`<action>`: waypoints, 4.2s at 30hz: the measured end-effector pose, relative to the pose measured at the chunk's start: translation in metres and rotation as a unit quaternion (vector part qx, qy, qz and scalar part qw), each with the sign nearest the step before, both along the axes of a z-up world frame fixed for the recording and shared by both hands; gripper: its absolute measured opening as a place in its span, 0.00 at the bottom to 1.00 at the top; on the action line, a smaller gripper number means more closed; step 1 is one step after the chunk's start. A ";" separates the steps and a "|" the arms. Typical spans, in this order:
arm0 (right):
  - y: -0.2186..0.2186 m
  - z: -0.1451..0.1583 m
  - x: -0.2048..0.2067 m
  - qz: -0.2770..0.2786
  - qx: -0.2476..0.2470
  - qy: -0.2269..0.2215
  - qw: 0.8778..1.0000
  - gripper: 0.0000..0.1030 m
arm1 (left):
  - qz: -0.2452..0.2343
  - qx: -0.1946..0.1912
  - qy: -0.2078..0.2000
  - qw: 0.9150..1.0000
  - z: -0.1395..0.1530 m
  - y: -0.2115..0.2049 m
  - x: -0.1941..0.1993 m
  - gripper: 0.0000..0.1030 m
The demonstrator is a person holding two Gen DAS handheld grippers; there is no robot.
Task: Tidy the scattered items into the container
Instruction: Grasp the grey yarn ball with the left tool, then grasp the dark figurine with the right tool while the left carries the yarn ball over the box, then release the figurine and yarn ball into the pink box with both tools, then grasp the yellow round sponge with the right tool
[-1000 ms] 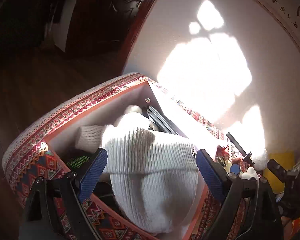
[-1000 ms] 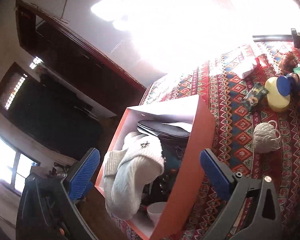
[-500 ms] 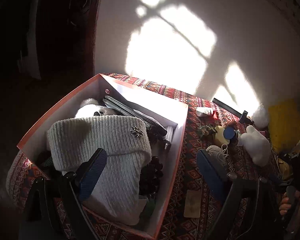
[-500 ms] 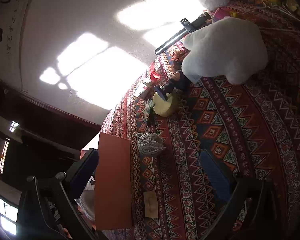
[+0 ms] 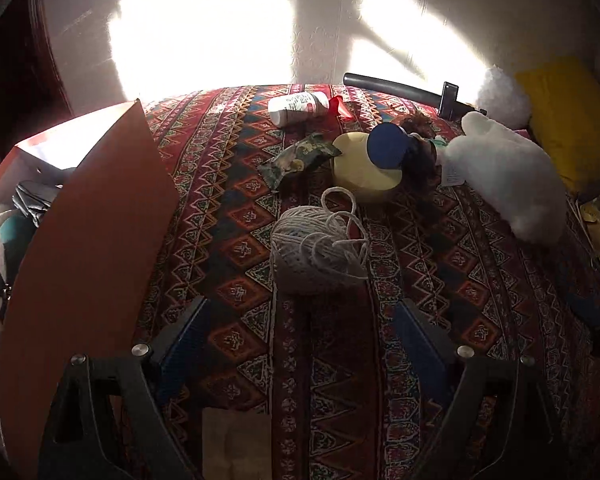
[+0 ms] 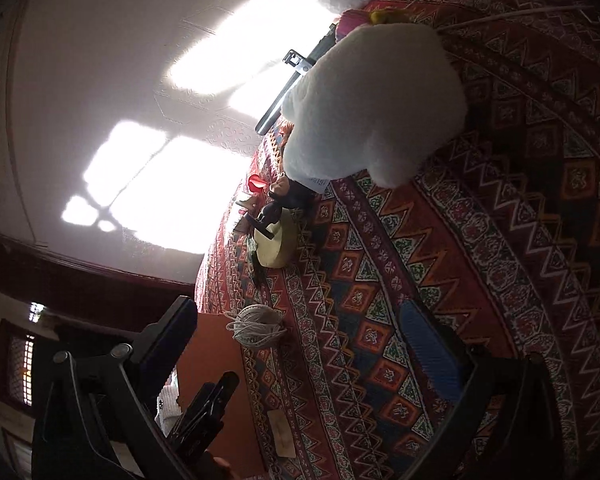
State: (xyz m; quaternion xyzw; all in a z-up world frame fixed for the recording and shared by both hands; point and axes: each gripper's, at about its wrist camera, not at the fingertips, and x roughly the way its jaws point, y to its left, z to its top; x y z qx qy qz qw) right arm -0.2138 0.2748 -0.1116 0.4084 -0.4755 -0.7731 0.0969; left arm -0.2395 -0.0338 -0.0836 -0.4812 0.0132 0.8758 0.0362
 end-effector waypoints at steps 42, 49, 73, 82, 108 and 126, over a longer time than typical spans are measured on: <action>-0.096 -0.073 -0.173 -0.037 -0.089 -0.065 0.993 0.58 | 0.103 0.005 0.132 0.986 0.101 -0.184 0.074 0.48; -0.092 -0.070 -0.184 -0.047 -0.056 -0.054 0.996 0.23 | 0.126 0.009 0.139 0.982 0.107 -0.208 0.071 0.48; -0.347 0.210 -0.028 0.303 0.146 0.247 0.909 0.23 | 0.182 0.012 0.198 0.963 0.139 -0.264 0.119 0.48; -0.454 0.200 -0.023 0.339 0.341 0.260 0.838 0.77 | 0.280 0.086 0.186 0.938 0.133 -0.346 0.127 0.80; -0.207 0.118 -0.079 0.182 0.311 0.101 0.927 0.82 | 0.051 -0.009 0.190 0.980 0.119 -0.148 0.094 0.98; -0.200 -0.056 -0.167 0.201 0.352 -0.041 0.913 0.74 | 0.080 -0.011 0.120 0.989 0.089 -0.157 0.057 0.98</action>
